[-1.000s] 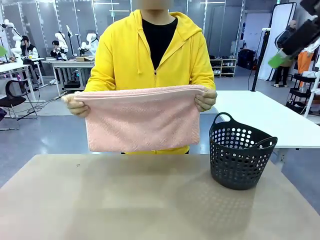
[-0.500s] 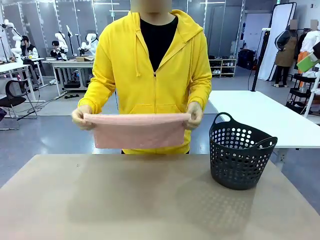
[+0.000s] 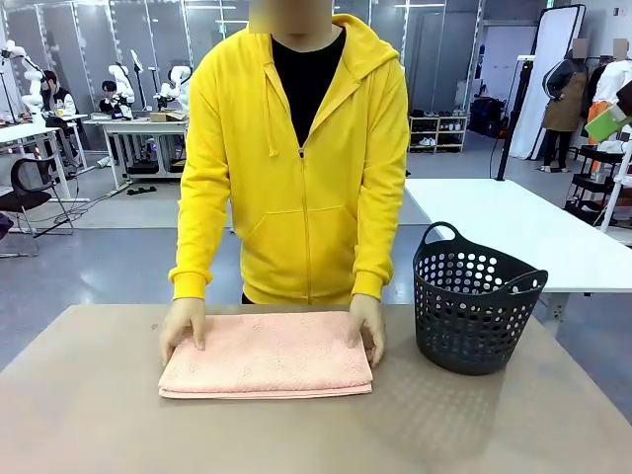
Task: Fold the towel.
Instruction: Release the end of the 100 cm Hotel Towel you were holding, then pick up the 100 cm Hotel Towel and place it on the left side of the table.
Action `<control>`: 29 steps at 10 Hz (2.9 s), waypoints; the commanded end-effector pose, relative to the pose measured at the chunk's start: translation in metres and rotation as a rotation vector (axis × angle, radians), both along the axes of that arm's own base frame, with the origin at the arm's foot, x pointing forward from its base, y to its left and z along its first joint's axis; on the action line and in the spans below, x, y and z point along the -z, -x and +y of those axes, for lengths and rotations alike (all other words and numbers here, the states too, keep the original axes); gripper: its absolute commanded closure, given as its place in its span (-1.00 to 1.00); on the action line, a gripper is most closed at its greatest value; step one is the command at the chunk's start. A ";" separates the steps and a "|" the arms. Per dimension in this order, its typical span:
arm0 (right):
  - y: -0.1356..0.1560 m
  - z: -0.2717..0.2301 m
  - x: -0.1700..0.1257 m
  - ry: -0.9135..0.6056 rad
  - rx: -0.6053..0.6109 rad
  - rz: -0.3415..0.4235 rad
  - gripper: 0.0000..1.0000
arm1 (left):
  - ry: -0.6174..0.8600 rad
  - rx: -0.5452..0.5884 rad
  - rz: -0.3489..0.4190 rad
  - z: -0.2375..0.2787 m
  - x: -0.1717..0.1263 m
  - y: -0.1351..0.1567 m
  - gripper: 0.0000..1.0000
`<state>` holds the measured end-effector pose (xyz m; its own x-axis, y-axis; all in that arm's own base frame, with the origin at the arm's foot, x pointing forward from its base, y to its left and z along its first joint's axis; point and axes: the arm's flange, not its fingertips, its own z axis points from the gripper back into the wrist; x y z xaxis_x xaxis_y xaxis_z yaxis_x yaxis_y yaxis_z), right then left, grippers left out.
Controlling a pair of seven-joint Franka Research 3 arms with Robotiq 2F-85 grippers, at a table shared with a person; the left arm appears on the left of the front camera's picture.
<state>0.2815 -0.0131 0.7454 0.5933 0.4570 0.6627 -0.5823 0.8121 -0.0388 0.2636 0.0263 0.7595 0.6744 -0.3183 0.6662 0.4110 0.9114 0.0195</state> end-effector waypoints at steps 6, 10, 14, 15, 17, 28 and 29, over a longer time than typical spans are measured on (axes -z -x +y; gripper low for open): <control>0.001 -0.001 0.000 -0.008 0.002 -0.003 -1.00 | 0.001 -0.015 0.001 -0.001 -0.003 -0.002 -1.00; 0.001 -0.001 0.000 -0.008 0.002 -0.003 -1.00 | 0.001 -0.015 0.001 -0.001 -0.003 -0.002 -1.00; 0.001 -0.001 0.000 -0.008 0.002 -0.003 -1.00 | 0.001 -0.015 0.001 -0.001 -0.003 -0.002 -1.00; 0.001 -0.001 0.000 -0.008 0.002 -0.003 -1.00 | 0.001 -0.015 0.001 -0.001 -0.003 -0.002 -1.00; 0.001 -0.001 0.000 -0.008 0.002 -0.003 -1.00 | 0.001 -0.015 0.001 -0.001 -0.003 -0.002 -1.00; 0.001 -0.001 0.000 -0.008 0.002 -0.003 -1.00 | 0.001 -0.015 0.001 -0.001 -0.003 -0.002 -1.00; 0.001 -0.001 0.000 -0.008 0.002 -0.003 -1.00 | 0.001 -0.015 0.001 -0.001 -0.003 -0.002 -1.00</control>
